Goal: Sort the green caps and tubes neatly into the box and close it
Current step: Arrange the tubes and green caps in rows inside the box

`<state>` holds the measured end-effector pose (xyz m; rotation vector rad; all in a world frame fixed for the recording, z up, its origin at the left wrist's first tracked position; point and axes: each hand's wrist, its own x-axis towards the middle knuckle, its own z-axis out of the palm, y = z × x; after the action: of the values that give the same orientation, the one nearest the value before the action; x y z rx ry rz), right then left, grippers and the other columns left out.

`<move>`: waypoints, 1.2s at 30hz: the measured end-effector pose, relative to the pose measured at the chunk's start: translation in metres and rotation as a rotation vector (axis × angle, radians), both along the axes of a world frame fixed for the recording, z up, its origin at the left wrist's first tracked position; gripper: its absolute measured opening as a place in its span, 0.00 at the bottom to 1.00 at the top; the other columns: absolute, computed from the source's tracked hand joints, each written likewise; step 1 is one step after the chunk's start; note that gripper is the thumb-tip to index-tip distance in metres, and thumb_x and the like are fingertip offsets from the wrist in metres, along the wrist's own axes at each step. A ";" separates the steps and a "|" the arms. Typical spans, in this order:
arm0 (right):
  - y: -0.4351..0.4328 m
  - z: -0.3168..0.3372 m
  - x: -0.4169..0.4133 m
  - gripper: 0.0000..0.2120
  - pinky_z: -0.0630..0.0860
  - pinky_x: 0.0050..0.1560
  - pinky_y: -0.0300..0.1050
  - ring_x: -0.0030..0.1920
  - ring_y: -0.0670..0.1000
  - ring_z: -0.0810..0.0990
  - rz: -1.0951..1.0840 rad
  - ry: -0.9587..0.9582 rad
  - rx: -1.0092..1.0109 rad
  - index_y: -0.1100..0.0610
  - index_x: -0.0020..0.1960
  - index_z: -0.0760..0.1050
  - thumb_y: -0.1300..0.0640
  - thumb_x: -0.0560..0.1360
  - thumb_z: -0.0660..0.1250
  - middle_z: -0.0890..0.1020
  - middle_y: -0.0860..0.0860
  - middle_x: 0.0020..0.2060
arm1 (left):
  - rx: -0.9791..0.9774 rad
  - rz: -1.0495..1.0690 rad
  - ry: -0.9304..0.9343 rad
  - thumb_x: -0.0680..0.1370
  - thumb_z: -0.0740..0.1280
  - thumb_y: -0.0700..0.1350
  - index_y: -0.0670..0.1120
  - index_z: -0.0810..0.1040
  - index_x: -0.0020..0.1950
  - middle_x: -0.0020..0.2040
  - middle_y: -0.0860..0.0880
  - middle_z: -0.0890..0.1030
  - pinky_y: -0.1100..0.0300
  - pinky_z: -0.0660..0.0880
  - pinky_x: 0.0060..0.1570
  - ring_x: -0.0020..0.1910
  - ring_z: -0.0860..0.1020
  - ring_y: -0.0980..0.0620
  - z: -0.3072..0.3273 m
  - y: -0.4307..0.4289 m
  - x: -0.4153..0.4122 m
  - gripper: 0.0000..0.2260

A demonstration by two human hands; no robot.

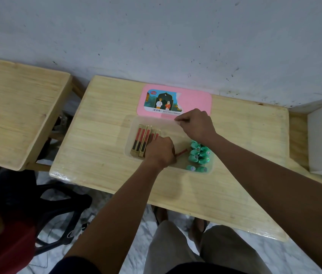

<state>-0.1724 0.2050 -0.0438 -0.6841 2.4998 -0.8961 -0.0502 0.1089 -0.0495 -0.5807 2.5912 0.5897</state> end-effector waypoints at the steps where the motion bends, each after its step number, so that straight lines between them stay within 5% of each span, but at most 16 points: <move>1: 0.000 0.000 0.000 0.09 0.74 0.51 0.38 0.53 0.49 0.82 0.003 -0.008 -0.001 0.49 0.52 0.84 0.55 0.75 0.68 0.85 0.47 0.51 | 0.011 0.013 0.007 0.65 0.75 0.48 0.47 0.85 0.47 0.41 0.46 0.84 0.55 0.80 0.40 0.41 0.82 0.44 -0.001 -0.001 0.001 0.13; 12: -0.001 -0.002 -0.002 0.08 0.76 0.53 0.40 0.53 0.49 0.82 -0.006 -0.026 -0.015 0.48 0.52 0.84 0.56 0.75 0.68 0.85 0.46 0.51 | -0.047 0.429 0.206 0.65 0.69 0.46 0.45 0.84 0.36 0.31 0.45 0.79 0.61 0.69 0.30 0.33 0.79 0.42 0.004 -0.044 0.038 0.06; 15: -0.002 -0.002 -0.002 0.08 0.77 0.53 0.41 0.52 0.49 0.82 0.001 -0.021 -0.008 0.48 0.52 0.84 0.55 0.75 0.69 0.86 0.46 0.50 | -0.074 0.480 0.207 0.66 0.70 0.47 0.44 0.82 0.35 0.32 0.45 0.79 0.58 0.76 0.32 0.33 0.79 0.42 0.005 -0.041 0.033 0.06; 21: -0.001 -0.003 -0.001 0.09 0.78 0.54 0.45 0.53 0.50 0.83 -0.002 -0.012 -0.004 0.47 0.51 0.84 0.56 0.75 0.68 0.85 0.47 0.51 | -0.151 0.478 0.199 0.70 0.67 0.50 0.43 0.81 0.39 0.37 0.42 0.81 0.50 0.80 0.39 0.37 0.80 0.38 0.005 -0.035 0.028 0.11; 36: -0.001 -0.001 0.000 0.09 0.78 0.53 0.43 0.52 0.49 0.83 -0.011 -0.025 -0.002 0.49 0.52 0.84 0.56 0.75 0.68 0.85 0.47 0.51 | -0.145 0.439 0.189 0.65 0.69 0.44 0.43 0.78 0.37 0.36 0.43 0.79 0.51 0.79 0.36 0.36 0.79 0.38 0.004 -0.039 0.034 0.05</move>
<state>-0.1722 0.2040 -0.0445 -0.6566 2.4832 -0.9051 -0.0167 0.0701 -0.0456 -1.2137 2.7089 0.6179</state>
